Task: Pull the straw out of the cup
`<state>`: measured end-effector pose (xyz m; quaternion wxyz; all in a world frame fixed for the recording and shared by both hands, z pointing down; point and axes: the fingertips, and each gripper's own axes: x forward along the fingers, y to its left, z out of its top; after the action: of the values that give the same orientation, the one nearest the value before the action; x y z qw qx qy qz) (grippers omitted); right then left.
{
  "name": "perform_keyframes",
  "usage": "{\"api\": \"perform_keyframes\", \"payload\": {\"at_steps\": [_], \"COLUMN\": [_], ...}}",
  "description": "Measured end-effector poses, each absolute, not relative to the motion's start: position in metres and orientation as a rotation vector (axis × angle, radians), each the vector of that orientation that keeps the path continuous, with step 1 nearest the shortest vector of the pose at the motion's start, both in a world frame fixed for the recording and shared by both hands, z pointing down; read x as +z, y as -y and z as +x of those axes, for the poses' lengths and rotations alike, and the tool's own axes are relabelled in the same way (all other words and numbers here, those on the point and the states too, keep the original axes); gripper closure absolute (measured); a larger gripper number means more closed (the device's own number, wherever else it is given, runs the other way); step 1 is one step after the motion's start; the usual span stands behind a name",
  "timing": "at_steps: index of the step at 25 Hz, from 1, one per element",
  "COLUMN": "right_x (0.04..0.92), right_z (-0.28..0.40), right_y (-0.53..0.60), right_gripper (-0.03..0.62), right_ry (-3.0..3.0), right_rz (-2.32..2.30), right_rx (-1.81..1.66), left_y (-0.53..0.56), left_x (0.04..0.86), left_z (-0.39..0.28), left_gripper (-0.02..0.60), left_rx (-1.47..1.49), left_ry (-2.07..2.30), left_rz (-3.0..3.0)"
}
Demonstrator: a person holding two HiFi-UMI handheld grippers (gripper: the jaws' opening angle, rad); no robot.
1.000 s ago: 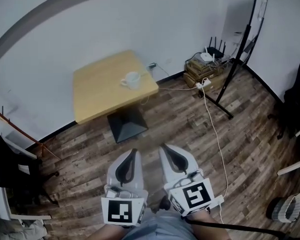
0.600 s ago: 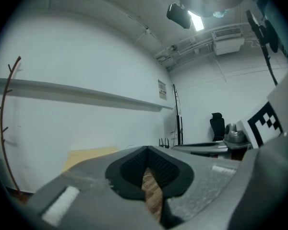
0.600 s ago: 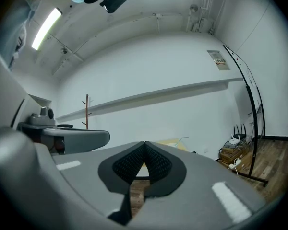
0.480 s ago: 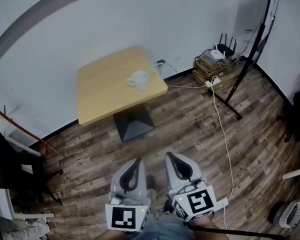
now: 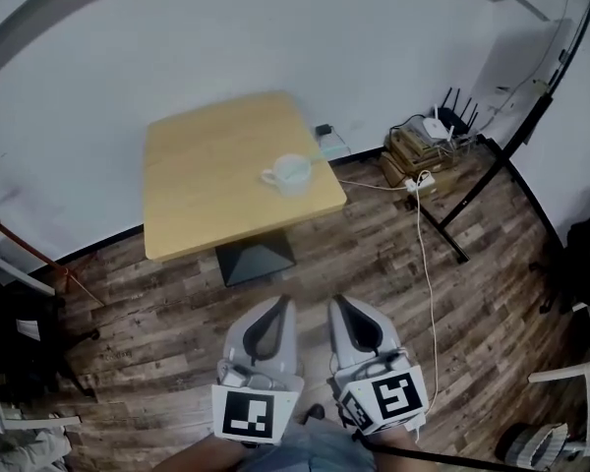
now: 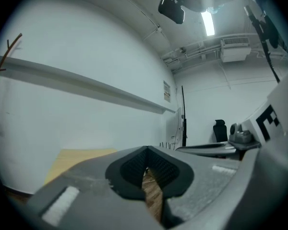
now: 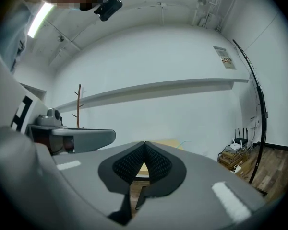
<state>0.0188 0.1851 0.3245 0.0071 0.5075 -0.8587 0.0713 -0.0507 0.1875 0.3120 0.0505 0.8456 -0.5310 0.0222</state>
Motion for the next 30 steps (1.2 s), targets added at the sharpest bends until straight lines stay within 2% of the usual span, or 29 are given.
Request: {"api": "perform_keyframes", "payload": {"at_steps": [13, 22, 30], "right_x": [0.296, 0.286, 0.31], "right_z": [-0.015, -0.003, 0.025], "right_y": [-0.107, -0.094, -0.061], "right_gripper": [0.586, 0.587, 0.586], "right_ry": [2.71, 2.694, 2.679], "right_rz": [1.623, 1.678, 1.672], "right_rx": [0.101, 0.071, 0.162], "left_y": [-0.112, -0.092, -0.063], "left_x": [0.29, 0.287, 0.323], "left_z": [-0.077, -0.067, -0.046], "left_gripper": [0.574, 0.574, 0.574], "left_rx": [-0.038, -0.041, 0.08], "left_ry": [1.581, 1.547, 1.548], "left_rz": [2.644, 2.67, 2.591]}}
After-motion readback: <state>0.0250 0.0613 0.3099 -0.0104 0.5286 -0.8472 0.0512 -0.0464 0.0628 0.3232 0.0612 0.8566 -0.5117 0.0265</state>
